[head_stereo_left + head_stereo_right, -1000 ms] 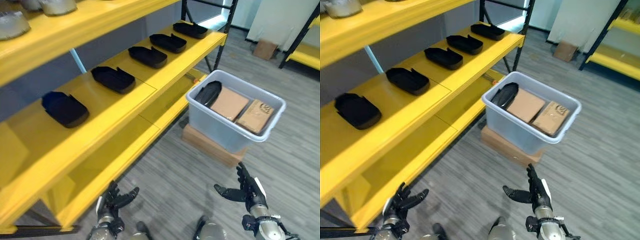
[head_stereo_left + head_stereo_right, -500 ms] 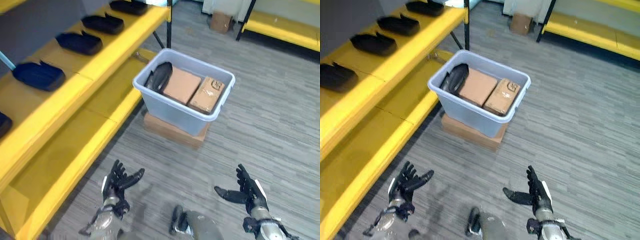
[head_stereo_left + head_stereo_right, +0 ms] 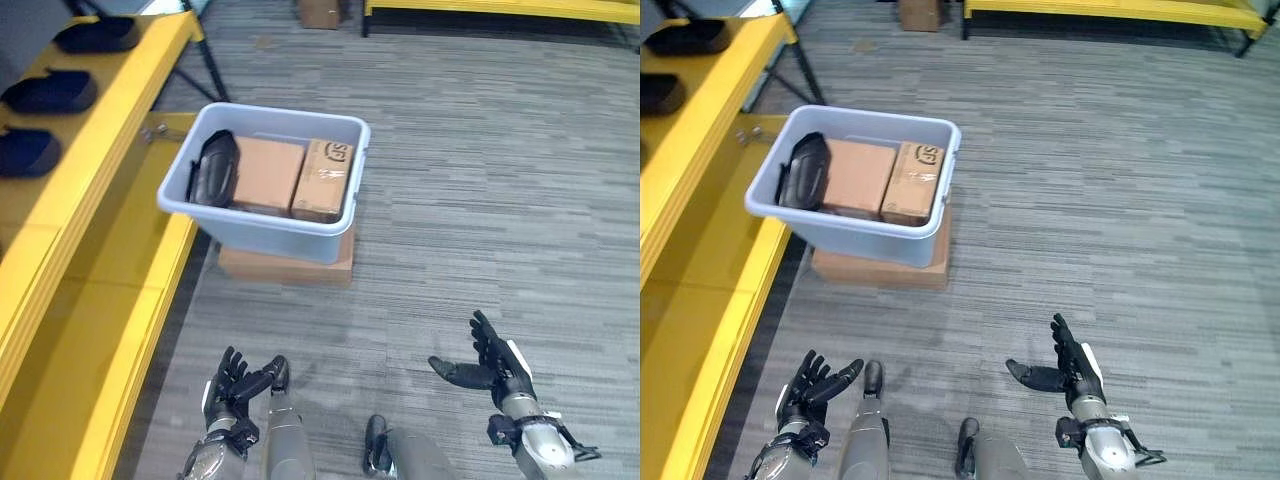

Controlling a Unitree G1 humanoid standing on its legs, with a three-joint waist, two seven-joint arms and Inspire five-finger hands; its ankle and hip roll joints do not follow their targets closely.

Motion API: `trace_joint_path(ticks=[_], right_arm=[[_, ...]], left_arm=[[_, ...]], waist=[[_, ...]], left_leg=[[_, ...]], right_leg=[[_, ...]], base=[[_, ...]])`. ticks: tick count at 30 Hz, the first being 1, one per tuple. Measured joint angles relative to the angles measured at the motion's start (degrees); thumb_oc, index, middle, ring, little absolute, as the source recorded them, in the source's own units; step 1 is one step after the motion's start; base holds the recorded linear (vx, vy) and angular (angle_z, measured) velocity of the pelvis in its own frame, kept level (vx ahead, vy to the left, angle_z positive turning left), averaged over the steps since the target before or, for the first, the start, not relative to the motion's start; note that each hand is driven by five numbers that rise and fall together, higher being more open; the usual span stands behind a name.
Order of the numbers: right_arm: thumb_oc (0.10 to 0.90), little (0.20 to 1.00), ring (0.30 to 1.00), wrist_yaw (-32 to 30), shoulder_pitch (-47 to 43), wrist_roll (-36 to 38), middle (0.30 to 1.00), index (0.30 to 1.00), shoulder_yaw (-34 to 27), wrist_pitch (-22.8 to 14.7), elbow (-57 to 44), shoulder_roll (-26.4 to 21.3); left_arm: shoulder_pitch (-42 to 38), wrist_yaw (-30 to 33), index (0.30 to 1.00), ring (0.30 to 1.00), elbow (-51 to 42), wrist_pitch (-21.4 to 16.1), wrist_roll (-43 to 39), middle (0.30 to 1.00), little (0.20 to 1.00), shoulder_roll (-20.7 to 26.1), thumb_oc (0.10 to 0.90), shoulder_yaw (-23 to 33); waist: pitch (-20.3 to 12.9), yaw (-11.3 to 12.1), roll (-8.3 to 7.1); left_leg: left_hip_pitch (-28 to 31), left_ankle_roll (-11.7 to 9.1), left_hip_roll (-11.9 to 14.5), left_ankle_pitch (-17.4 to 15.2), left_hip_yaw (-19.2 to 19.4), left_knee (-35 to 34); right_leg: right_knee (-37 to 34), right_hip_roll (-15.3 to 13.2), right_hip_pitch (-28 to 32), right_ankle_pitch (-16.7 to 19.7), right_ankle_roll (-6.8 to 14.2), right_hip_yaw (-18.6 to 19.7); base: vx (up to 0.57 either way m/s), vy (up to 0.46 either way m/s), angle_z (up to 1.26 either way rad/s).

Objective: Move parts from the plastic box to the shelf.

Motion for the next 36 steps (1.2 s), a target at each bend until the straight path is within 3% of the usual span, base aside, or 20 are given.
trace_joint_path(ticks=[2, 4, 6, 7, 11, 15, 17, 19, 21, 23, 24, 25, 26, 28, 30, 32, 33, 34, 35, 36], right_arm=[[0.9, 1.0, 1.0, -0.2, 2.0, -0.5, 1.0, 1.0, -0.5, 0.8, -0.6, 2.5], [0.9, 1.0, 1.0, 0.1, 1.4, -0.5, 1.0, 1.0, 0.1, 1.0, -2.1, 3.8], [0.9, 1.0, 1.0, 0.4, -0.2, -0.6, 1.0, 1.0, 0.9, 0.9, -2.9, 4.8], [0.9, 1.0, 1.0, 0.6, -2.7, -0.6, 1.0, 1.0, 1.2, 0.8, -3.9, 5.3], [0.9, 1.0, 1.0, 1.0, -6.6, -1.1, 1.0, 1.0, 1.3, 0.7, -4.9, 5.7], [0.9, 1.0, 1.0, 1.4, -7.0, -2.3, 1.0, 1.0, 1.4, 1.0, -4.8, 6.1], [0.9, 1.0, 1.0, 1.4, -6.3, -2.3, 1.0, 1.0, 1.5, 1.2, -4.8, 6.4], [0.9, 1.0, 1.0, 1.4, -6.0, -2.3, 1.0, 1.0, 1.5, 1.4, -4.8, 6.4], [0.9, 1.0, 1.0, 1.4, -5.8, -2.3, 1.0, 1.0, 1.7, 1.6, -4.7, 6.4], [0.9, 1.0, 1.0, 1.5, -5.4, -2.3, 1.0, 1.0, 2.5, 1.9, -5.1, 7.0], [0.9, 1.0, 1.0, 1.4, -4.8, -2.3, 1.0, 1.0, 2.9, 1.9, -6.1, 6.4], [0.9, 1.0, 1.0, 1.5, -4.6, -2.3, 1.0, 1.0, 3.5, 1.8, -6.9, 5.1], [0.9, 1.0, 1.0, 1.5, -4.3, -2.6, 1.0, 1.0, 5.4, 1.7, -6.2, 5.4], [0.9, 1.0, 1.0, 2.4, -3.9, -2.8, 1.0, 1.0, 6.0, 1.7, -6.3, 5.5], [0.9, 1.0, 1.0, 2.9, -3.9, -2.8, 1.0, 1.0, 6.1, 1.7, -6.3, 5.6], [0.9, 1.0, 1.0, 3.0, -2.9, -2.7, 1.0, 1.0, 6.1, 1.7, -6.3, 5.6], [0.9, 1.0, 1.0, 3.0, -2.0, -2.7, 1.0, 1.0, 5.6, 1.7, -6.2, 5.6], [0.9, 1.0, 1.0, 3.0, -2.0, -2.7, 1.0, 1.0, 5.4, 1.7, -4.7, 6.9], [0.9, 1.0, 1.0, 3.3, -1.9, -2.8, 1.0, 1.0, 5.3, 1.4, -4.8, 5.6], [0.9, 1.0, 1.0, 3.2, -3.2, -2.8, 1.0, 1.0, 5.3, 1.7, -3.5, 5.2]], left_arm=[[-2.4, -0.3, 1.0, 1.0, -1.9, 0.0, 0.0, 1.0, 1.0, 1.8, 0.9, -1.6], [-3.7, -0.9, 1.0, 1.0, -2.4, 0.0, 0.0, 1.0, 1.0, 2.7, 0.9, -2.0], [-3.8, -0.9, 1.0, 1.0, -2.6, 0.1, 0.0, 1.0, 1.0, 3.9, 0.9, -2.1], [-3.9, -0.8, 1.0, 1.0, -3.1, 0.1, 0.0, 1.0, 1.0, 5.0, 0.9, -2.0], [-4.7, -0.6, 1.0, 1.0, -4.7, 0.0, 0.1, 1.0, 1.0, 7.5, 0.9, -1.1], [-3.5, 0.4, 1.0, 1.0, -4.7, 0.0, 0.2, 1.0, 1.0, 9.1, 0.9, 0.5], [-2.6, 0.4, 1.0, 1.0, -4.7, 0.1, 0.2, 1.0, 1.0, 9.8, 0.9, 0.3], [-2.6, 0.4, 1.0, 1.0, -4.5, 0.4, 0.2, 1.0, 1.0, 9.9, 0.9, 0.0], [-3.2, 0.4, 1.0, 1.0, -4.0, 0.6, 0.3, 1.0, 1.0, 10.0, 0.9, -0.3], [-3.3, 0.2, 1.0, 1.0, -3.7, 1.0, 0.3, 1.0, 1.0, 10.1, 0.9, -0.8], [-3.0, 0.1, 1.0, 1.0, -3.6, 1.2, 0.6, 1.0, 1.0, 9.8, 0.9, -1.0], [-2.0, 0.1, 1.0, 1.0, -3.9, 1.2, 0.9, 1.0, 1.0, 9.4, 0.9, -1.2], [-1.1, 0.1, 1.0, 1.0, -3.1, 1.6, 2.2, 1.0, 1.0, 10.0, 0.9, -1.3], [-0.8, 0.0, 1.0, 1.0, -3.8, 1.6, 2.5, 1.0, 1.0, 9.8, 0.9, -1.3], [0.2, 0.0, 1.0, 1.0, -3.7, 1.6, 2.5, 1.0, 1.0, 9.7, 0.9, -1.2], [0.5, -0.1, 1.0, 1.0, -3.6, 1.6, 2.5, 1.0, 1.0, 9.7, 0.9, -1.3], [0.5, -0.3, 1.0, 1.0, -3.5, 1.6, 2.5, 1.0, 1.0, 9.6, 0.9, -1.6], [0.9, -1.7, 1.0, 1.0, -3.1, 1.0, 2.5, 1.0, 1.0, 10.3, 0.9, -1.0], [1.6, -1.9, 1.0, 1.0, -3.0, 1.1, 2.5, 1.0, 1.0, 9.2, 0.9, -0.7], [1.6, -1.9, 1.0, 1.0, -1.2, 1.5, 2.5, 1.0, 1.0, 8.0, 0.9, -0.2]], waist=[[-0.3, -0.5, -3.78], [-0.5, -0.5, -5.72], [-1.0, -0.5, -6.56], [-1.1, -0.2, -6.59], [-1.4, 1.2, -6.69], [-2.3, 1.5, -8.19], [-3.4, 1.5, -9.54], [-3.6, 1.5, -9.93], [-3.8, 1.0, -9.9], [-4.2, 0.5, -9.81], [-4.2, 0.5, -9.2], [-4.6, 0.5, -7.31], [-5.0, -0.8, -7.45], [-4.8, -0.4, -6.28], [-4.3, -0.5, -5.32], [-4.1, -0.8, -5.29], [-4.1, -1.5, -5.6], [-3.2, -0.9, -9.66], [-3.2, -0.5, -8.81], [-2.6, -0.2, -8.47]], left_leg=[[-1.4, -0.5, -4.5, 1.2, -0.3, 3.7], [-2.1, 1.6, -7.5, -0.2, 0.2, 5.7], [-1.8, 3.1, -9.6, -1.9, 1.4, 7.3], [-1.9, 4.2, -11.0, -4.5, 2.9, 9.9], [-3.3, 6.6, -13.9, -8.3, 4.7, 14.3], [-5.6, 7.5, -15.1, -10.7, 6.4, 17.5], [-7.3, 7.6, -15.6, -12.1, 6.5, 19.2], [-7.9, 8.3, -15.7, -12.6, 6.5, 19.8], [-7.7, 9.0, -16.1, -13.0, 6.7, 19.5], [-5.6, 9.5, -16.7, -12.4, 8.7, 16.5], [-5.5, 11.4, -17.0, -13.7, 9.7, 19.7], [-3.4, 14.0, -16.8, -14.7, 9.9, 18.8], [-1.6, 13.9, -18.5, -14.7, 10.2, 18.2], [-0.1, 15.7, -18.9, -14.5, 10.3, 16.5], [1.5, 15.4, -19.7, -13.2, 9.7, 13.7], [3.4, 13.2, -20.4, -11.3, 9.6, 9.8], [4.3, 11.9, -20.8, -10.9, 10.1, 8.1], [2.6, 11.5, -21.3, -16.3, 12.2, 19.3], [3.8, 13.4, -20.5, -20.2, 9.5, 19.5], [4.5, 12.4, -20.5, -21.4, 10.5, 19.7]], right_leg=[[-0.6, -3.5, 1.4, -0.6, 2.7, -0.2], [-1.3, -6.5, 2.0, 0.4, 4.6, -0.2], [-2.1, -8.6, 3.0, 1.1, 6.3, 0.4], [-3.0, -10.4, 4.3, 1.3, 7.2, 0.8], [-3.1, -13.7, 4.5, 1.1, 7.8, 2.1], [-4.1, -14.9, 3.7, 1.2, 8.0, 3.5], [-6.0, -15.3, 4.0, 1.1, 9.3, 3.5], [-5.7, -15.4, 3.7, 1.4, 9.7, 3.6], [0.1, -15.9, 1.2, 2.4, 9.8, 3.6], [9.9, -17.2, -4.9, 6.4, 7.5, 5.8], [15.8, -17.6, -6.9, 7.8, 8.9, 7.3], [22.0, -17.3, -10.3, 9.9, 8.8, 8.1], [30.2, -18.8, -13.9, 10.7, 8.5, 9.6], [30.7, -18.3, -17.6, 9.2, 8.2, 6.8], [26.8, -16.5, -20.2, 6.8, 8.2, 3.4], [15.3, -12.4, -21.3, 5.7, 8.3, 3.4], [10.5, -11.7, -21.8, 6.4, 7.5, 1.3], [0.2, -15.5, -23.1, 10.4, 7.7, -1.8], [-4.8, -16.1, -23.0, 12.3, 9.9, -3.7], [-8.3, -16.8, -24.0, 14.6, 9.6, -3.5]], base=[[0.17, 0.344, 0.35], [0.1, 0.241, 0.33], [0.1, 0.286, -0.03], [0.08, 0.235, -0.18], [0.05, 0.168, -0.07], [0.04, 0.096, -0.1], [0.1, 0.162, -0.02], [0.1, 0.189, 0.08], [0.07, 0.196, 0.17], [0.09, 0.338, 0.07], [0.06, 0.203, -0.06], [0.12, 0.235, 0.09], [0.13, 0.183, 0.08], [0.18, 0.123, 0.0], [0.13, 0.011, -0.09], [0.14, -0.025, 0.24], [0.35, -0.083, 0.41], [0.36, -0.094, 0.28], [0.37, -0.091, -0.15], [0.23, -0.075, -0.18]])
